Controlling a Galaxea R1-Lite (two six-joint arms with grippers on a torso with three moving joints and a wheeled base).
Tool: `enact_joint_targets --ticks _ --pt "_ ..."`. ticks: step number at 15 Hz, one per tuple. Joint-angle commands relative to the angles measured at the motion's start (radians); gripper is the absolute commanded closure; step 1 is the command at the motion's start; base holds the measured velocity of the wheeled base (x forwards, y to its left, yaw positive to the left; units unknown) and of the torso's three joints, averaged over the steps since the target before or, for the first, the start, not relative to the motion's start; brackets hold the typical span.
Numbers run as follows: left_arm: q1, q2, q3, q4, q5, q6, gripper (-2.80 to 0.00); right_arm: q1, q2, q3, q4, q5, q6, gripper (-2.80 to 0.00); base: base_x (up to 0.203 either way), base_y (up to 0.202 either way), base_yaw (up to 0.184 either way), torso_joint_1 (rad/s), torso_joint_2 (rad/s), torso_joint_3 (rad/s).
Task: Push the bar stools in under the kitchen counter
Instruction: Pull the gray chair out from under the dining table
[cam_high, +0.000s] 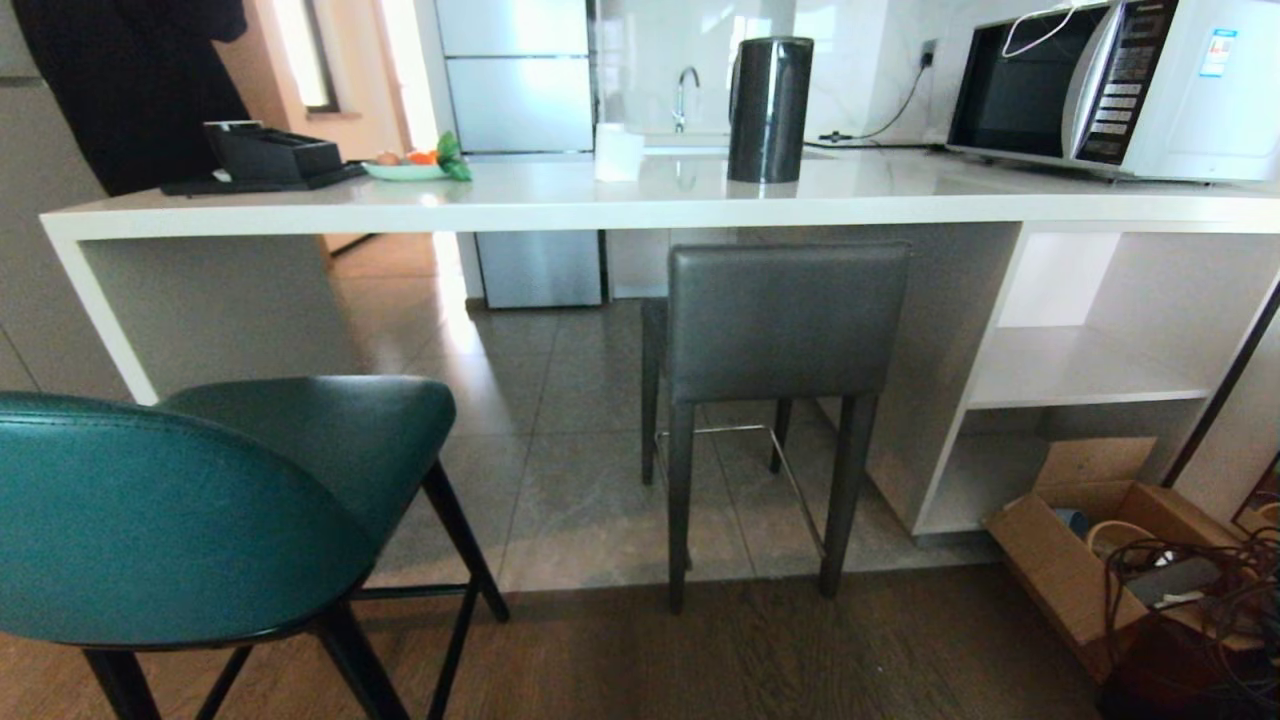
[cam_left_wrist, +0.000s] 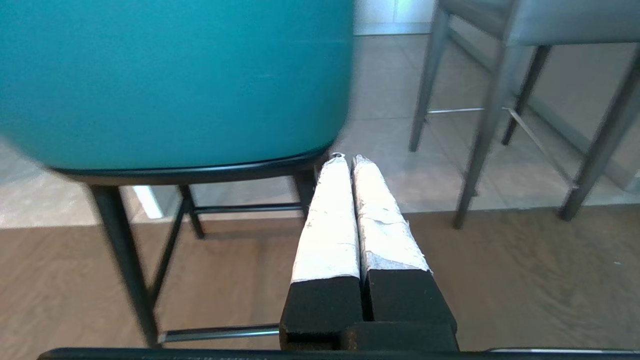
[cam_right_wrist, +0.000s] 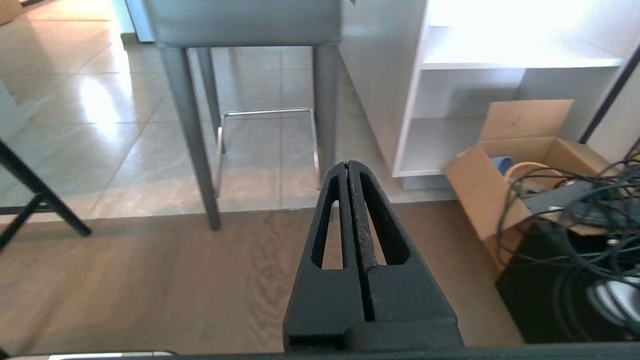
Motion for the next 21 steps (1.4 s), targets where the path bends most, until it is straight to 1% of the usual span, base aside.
enact_joint_targets --ticks 1,13,15,18,21 --pt "0.000 0.002 0.003 0.000 0.000 0.000 0.00 0.000 0.000 0.005 -0.001 0.000 0.000 0.00 0.000 -0.194 -0.004 -0.002 0.00 0.002" --pt "0.000 0.002 0.003 0.000 0.001 -0.003 0.00 0.000 0.001 0.005 -0.001 0.000 0.001 0.00 0.000 -0.189 0.001 0.004 0.00 0.002" --pt "0.000 0.002 0.003 0.000 0.018 -0.011 0.00 0.000 0.000 0.005 -0.001 0.000 0.001 0.00 0.000 -0.041 0.002 0.001 0.00 0.003" --pt "0.000 0.002 0.003 -0.002 0.018 -0.013 0.00 0.000 0.000 0.005 -0.001 0.000 0.001 0.00 0.000 0.000 0.000 0.000 0.00 0.000" --pt "0.000 0.002 0.003 -0.002 0.018 -0.013 0.00 0.000 0.000 0.005 -0.001 0.000 0.001 0.00 0.136 0.000 0.000 0.003 0.00 0.005"
